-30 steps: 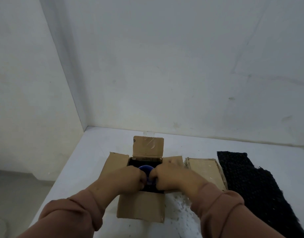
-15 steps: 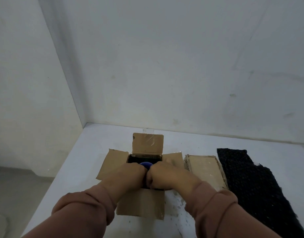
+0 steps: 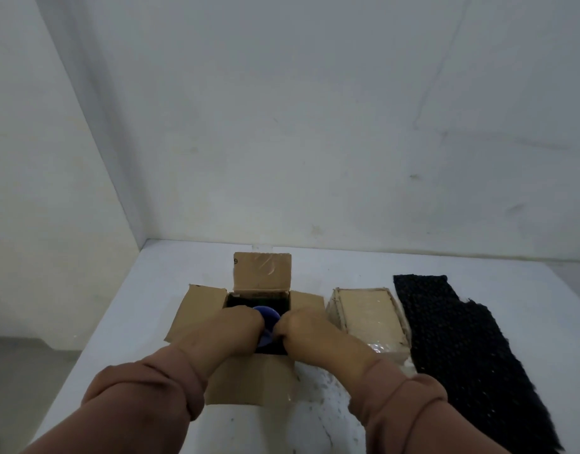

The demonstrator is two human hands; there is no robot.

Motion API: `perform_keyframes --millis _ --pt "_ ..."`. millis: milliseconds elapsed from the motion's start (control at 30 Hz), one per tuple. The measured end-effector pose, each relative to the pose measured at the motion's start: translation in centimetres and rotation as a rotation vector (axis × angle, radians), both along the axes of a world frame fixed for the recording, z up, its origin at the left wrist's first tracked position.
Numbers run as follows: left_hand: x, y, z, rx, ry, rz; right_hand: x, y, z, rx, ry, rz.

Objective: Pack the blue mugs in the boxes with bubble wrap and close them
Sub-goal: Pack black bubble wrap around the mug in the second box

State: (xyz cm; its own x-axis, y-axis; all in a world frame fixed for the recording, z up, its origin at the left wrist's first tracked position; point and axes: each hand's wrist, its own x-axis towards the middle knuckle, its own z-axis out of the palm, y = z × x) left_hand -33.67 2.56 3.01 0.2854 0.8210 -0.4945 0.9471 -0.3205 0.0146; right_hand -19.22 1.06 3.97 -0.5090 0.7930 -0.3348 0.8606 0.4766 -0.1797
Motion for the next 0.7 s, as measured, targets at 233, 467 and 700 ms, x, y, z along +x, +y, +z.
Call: perform_keyframes --millis 233,467,700 --pt "8.3 -2.0 2.8 0.211 -0.532 0.119 8.4 -3.1 0.1 0.337 0.619 -0.38" --pt "20.6 -6.4 2.2 0.175 -0.809 0.006 22.8 -5.4 -3.3 0.202 0.506 -1.042" --pt "28.2 -7.0 -2.4 -0.312 -0.597 0.099 28.5 -7.0 -8.7 -0.035 0.194 -0.917"
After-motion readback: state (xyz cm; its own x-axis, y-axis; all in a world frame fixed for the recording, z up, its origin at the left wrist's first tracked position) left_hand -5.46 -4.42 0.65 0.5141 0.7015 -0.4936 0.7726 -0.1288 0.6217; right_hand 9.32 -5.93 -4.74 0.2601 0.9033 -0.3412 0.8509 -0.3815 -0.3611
